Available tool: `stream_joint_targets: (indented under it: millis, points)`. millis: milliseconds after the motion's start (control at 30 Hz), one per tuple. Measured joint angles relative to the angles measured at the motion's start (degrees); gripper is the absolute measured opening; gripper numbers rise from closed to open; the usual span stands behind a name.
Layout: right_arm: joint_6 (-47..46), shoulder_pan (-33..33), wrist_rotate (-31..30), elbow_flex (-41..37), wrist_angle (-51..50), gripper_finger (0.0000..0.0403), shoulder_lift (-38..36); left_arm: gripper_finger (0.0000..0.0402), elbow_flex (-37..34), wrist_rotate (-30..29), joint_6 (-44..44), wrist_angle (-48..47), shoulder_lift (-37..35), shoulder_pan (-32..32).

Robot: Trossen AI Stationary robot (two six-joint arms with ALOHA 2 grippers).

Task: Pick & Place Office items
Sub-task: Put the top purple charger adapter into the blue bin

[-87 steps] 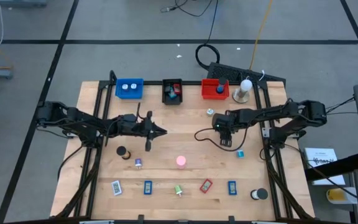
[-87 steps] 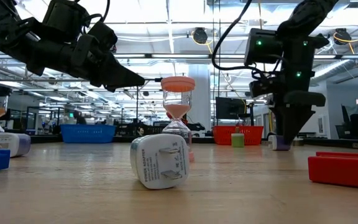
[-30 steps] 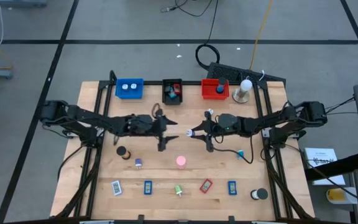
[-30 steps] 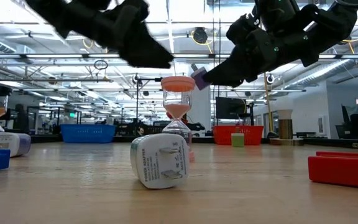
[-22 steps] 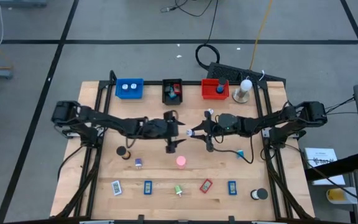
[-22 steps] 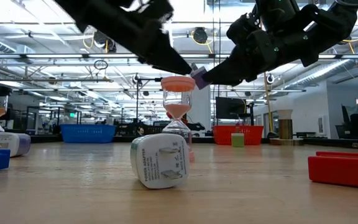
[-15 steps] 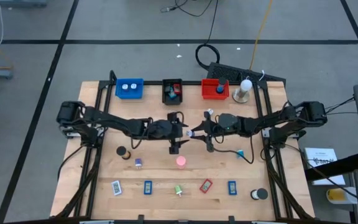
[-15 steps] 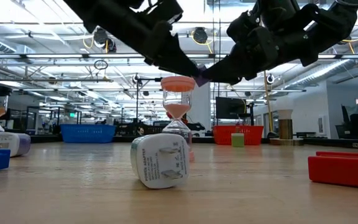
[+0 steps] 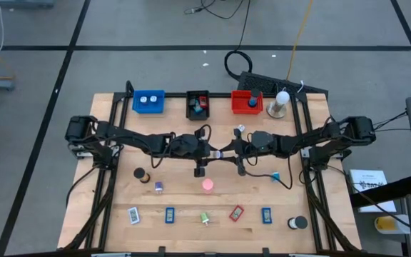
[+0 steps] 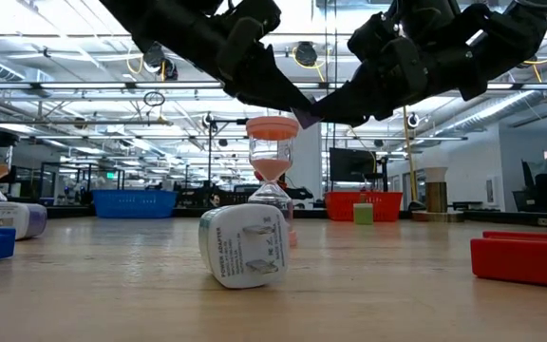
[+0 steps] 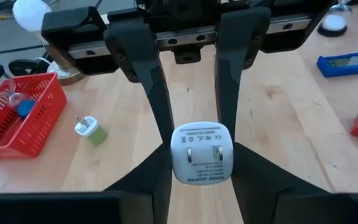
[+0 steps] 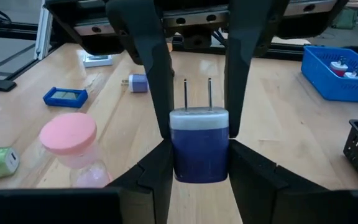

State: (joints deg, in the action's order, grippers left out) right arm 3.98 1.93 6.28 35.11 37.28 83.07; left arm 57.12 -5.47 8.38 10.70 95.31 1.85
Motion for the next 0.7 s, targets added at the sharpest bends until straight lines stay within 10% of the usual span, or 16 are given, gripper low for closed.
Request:
stream_joint_targets:
  millis: [700]
  points:
    - [1.4, -2.0, -11.5, 0.1, -6.9, 0.0275, -3.3, 0.0135, -0.1, -12.5, -10.3, -33.6, -11.2, -1.6]
